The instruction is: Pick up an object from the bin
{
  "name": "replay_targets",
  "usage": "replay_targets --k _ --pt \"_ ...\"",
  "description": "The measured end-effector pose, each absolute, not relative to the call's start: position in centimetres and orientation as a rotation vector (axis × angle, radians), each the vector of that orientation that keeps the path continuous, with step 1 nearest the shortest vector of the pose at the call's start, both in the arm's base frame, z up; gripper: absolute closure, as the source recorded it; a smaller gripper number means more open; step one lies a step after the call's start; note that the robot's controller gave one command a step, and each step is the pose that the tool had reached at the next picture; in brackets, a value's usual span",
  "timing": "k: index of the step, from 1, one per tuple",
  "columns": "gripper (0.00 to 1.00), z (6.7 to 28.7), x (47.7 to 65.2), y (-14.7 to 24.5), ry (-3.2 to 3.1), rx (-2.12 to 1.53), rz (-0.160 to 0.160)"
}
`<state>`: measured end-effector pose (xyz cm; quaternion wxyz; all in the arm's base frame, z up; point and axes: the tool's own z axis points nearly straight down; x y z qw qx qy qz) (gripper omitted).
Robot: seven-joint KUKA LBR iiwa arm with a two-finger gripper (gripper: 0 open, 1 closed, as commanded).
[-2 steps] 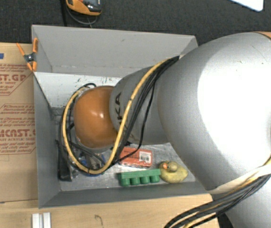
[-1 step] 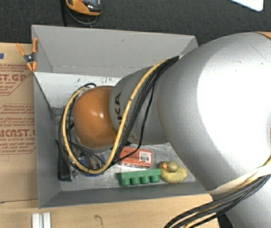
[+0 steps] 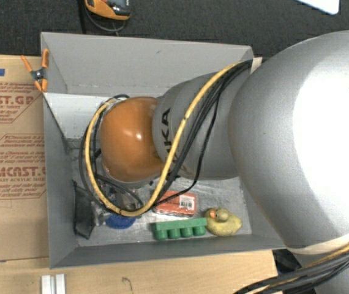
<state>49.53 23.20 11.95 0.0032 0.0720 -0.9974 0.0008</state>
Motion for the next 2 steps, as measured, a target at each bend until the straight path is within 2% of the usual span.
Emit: replay_targets --k 1,2 --pt "0.0 6.98 49.51 22.15 -3.136 0.231 -0.005" --pt "1.0 7.26 49.73 22.14 -3.14 0.229 -0.007"
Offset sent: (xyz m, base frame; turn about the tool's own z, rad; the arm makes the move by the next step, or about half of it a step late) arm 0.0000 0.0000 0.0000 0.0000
